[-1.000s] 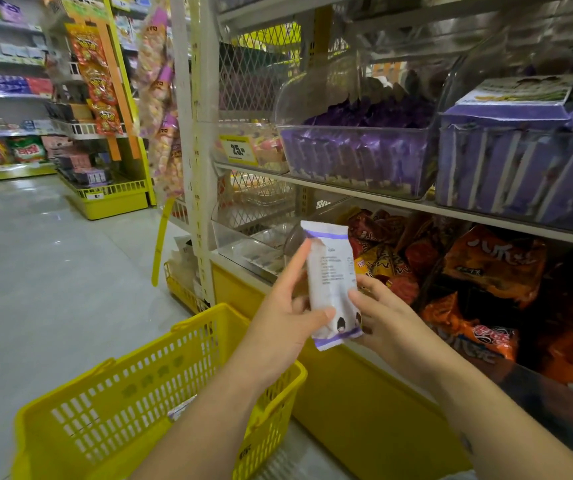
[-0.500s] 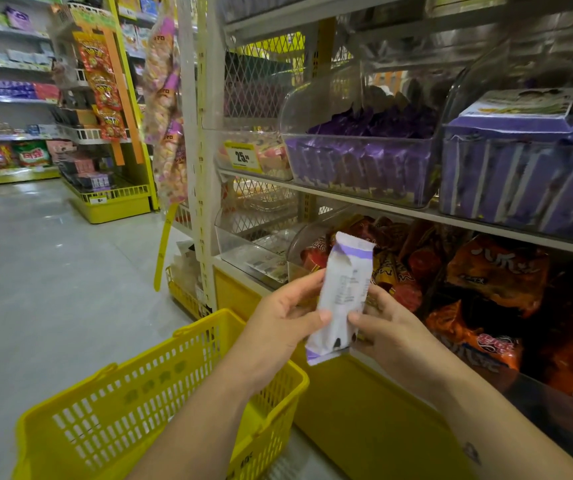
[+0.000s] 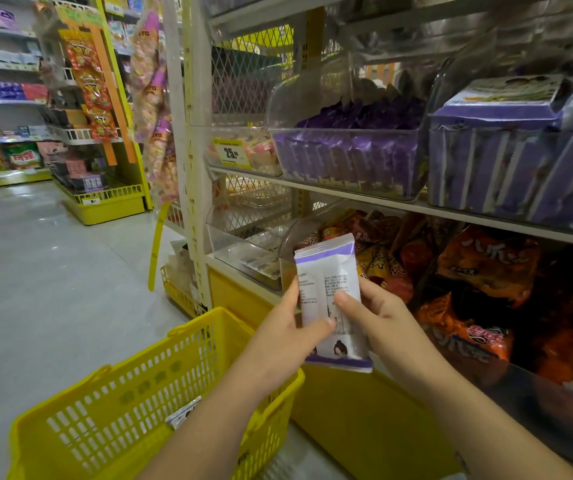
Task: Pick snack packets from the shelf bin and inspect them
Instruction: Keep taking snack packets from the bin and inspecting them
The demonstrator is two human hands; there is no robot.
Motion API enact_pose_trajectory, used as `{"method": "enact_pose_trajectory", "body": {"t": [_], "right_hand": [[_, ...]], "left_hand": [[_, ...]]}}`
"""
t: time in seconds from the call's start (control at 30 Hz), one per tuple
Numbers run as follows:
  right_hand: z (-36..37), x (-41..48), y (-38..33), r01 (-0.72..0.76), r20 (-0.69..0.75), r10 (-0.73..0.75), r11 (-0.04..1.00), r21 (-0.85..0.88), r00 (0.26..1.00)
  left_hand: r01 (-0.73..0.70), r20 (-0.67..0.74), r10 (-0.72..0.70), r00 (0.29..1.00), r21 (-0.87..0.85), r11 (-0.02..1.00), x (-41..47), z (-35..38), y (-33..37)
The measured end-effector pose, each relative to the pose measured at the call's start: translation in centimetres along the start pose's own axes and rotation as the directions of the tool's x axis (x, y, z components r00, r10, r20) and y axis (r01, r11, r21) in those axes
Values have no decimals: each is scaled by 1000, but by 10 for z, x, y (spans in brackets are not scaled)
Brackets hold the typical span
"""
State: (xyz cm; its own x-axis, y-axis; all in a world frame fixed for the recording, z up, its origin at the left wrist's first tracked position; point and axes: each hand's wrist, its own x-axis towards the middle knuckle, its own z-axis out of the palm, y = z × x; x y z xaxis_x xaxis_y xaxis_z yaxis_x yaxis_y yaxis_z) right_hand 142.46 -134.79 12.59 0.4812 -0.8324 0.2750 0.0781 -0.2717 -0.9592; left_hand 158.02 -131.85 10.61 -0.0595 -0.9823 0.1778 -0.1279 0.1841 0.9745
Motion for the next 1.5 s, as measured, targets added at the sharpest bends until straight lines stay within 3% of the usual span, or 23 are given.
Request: {"method": "enact_pose_trajectory", "body": {"t": [0.17, 0.63, 0.9, 1.17, 1.33, 1.5], "right_hand": [[2, 0, 2, 42, 43, -40, 998, -44, 998], [5, 0, 4, -22, 127, 25, 999, -32, 992], [5, 1, 3, -72, 92, 71, 997, 0, 993], [8, -5, -20, -175, -15, 187, 942, 285, 982], [18, -20, -42, -161, -50, 181, 950, 268, 982], [30, -30, -71, -66, -106, 83, 986, 156, 991]], "left_hand": [[0, -45, 5, 999, 114, 994, -4, 5, 1], [86, -211, -106, 972, -98, 991, 1, -9, 0], [81, -244, -92, 965, -55, 995, 6, -9, -5], [-21, 42, 23, 999, -42, 999, -6, 8, 7], [-48, 130, 58, 990, -81, 996, -25, -1, 20], [-55, 183, 118, 976, -318, 946, -42, 6, 58]]}}
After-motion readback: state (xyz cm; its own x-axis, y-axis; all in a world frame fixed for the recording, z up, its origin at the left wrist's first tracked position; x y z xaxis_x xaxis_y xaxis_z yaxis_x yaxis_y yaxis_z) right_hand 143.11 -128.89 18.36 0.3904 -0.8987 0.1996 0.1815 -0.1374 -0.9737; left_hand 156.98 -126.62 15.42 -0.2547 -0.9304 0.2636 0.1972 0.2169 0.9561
